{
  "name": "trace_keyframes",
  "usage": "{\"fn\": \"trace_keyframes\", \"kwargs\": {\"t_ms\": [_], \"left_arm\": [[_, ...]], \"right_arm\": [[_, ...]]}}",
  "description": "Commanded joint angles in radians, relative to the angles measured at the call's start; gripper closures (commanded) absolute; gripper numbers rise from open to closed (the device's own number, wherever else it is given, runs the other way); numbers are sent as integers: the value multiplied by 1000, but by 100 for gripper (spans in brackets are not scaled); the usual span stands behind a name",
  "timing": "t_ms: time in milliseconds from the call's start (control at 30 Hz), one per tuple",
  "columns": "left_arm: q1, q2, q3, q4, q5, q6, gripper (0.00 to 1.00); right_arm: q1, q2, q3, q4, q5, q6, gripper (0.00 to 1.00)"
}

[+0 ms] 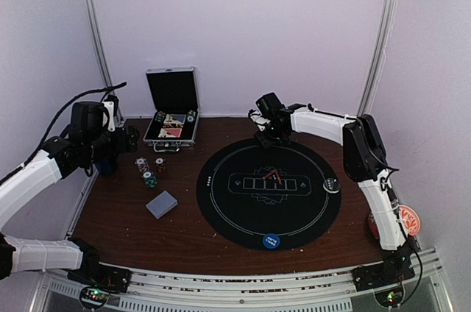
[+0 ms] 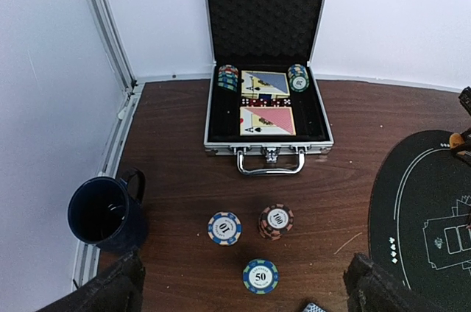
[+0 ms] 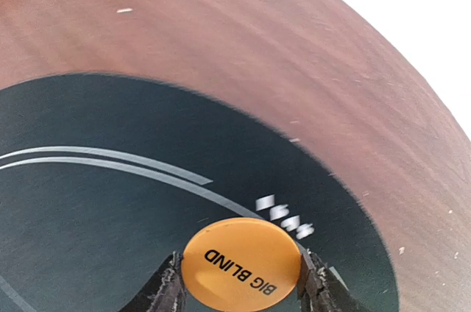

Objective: Distribute texas hold em gaming equipment
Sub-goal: Place the big blind button in the big blind area.

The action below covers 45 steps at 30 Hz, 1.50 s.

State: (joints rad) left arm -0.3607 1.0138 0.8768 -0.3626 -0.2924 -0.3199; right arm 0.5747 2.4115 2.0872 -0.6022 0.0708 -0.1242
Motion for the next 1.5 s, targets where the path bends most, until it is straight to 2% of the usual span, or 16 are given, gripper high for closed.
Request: {"fn": "trace_keyframes", "kwargs": {"t_ms": [0, 333, 833, 933, 1067, 1167, 1333, 1467], "left_arm": [[12, 8, -2, 44, -5, 8, 2], [25, 11, -1, 44, 7, 6, 2], [28, 12, -1, 45, 13, 4, 2], [28, 12, 1, 44, 13, 4, 2], [28, 14, 1, 44, 14, 4, 2], [29, 12, 1, 44, 13, 3, 2], [30, 9, -1, 44, 12, 4, 2], [30, 9, -1, 44, 20, 2, 2]], "right_arm": [[-37, 48, 56, 52, 77, -5, 50], [-72, 99, 68, 65, 20, -14, 50], [-72, 141, 81, 88, 29, -14, 48], [-71, 150, 90, 82, 41, -19, 42], [-70, 139, 95, 62, 26, -22, 27], [-69, 111, 97, 48, 8, -29, 19], [-61, 5, 103, -33, -23, -48, 13], [-56, -144, 32, -111, -39, -66, 10]]}}
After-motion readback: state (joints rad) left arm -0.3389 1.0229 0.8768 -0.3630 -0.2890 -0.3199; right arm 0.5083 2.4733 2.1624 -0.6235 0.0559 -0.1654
